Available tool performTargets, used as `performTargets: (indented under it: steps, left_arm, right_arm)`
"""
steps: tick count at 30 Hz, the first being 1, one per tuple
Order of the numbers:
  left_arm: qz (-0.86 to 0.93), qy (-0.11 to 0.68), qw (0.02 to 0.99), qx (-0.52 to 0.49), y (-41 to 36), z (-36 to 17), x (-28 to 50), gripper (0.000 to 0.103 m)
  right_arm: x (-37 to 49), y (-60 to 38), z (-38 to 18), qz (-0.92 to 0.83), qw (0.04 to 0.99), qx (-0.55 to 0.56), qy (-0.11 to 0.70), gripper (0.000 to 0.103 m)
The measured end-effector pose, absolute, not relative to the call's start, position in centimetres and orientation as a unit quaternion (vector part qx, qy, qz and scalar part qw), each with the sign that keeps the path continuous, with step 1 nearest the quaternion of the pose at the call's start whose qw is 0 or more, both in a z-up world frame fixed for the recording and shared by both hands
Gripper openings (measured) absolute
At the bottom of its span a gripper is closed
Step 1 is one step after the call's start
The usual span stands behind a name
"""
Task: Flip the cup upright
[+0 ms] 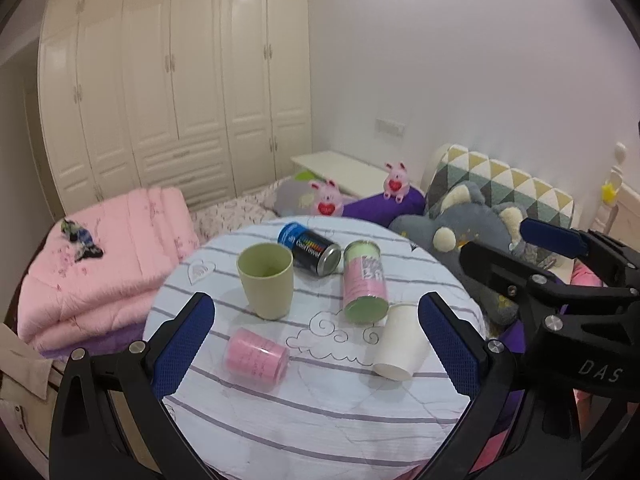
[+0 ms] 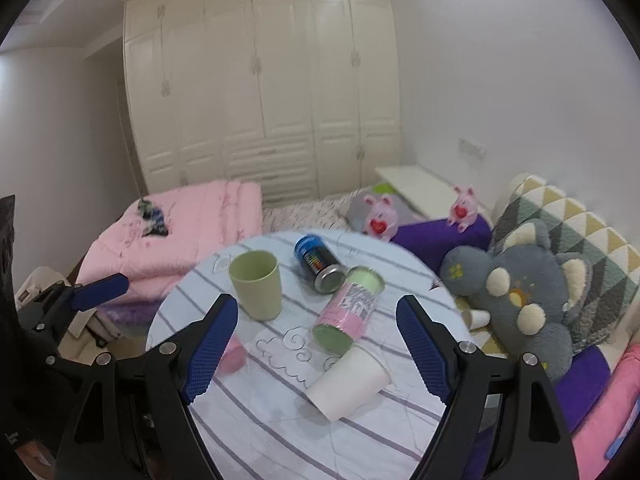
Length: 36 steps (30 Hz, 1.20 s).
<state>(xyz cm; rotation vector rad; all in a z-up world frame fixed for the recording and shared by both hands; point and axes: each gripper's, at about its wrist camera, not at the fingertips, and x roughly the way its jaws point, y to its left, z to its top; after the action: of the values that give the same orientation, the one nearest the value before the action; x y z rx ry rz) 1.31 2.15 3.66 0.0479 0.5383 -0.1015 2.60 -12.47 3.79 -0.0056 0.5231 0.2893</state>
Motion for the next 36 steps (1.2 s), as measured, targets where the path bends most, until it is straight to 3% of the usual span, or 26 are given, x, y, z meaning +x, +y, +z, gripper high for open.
performTargets:
  steps: [7,36]
  left_arm:
    - [-0.052,0.256,0.965,0.028,1.1,3.9,-0.5,0.103]
    - [-0.034,0.272,0.962,-0.008,1.8,3.4,0.1,0.103]
  right_arm:
    - [-0.3,-14.0,5.0,0.094,0.972,-0.012,0.216,0.083]
    - [-0.5,-15.2,3.1,0.052,0.964,-0.027,0.258,0.083]
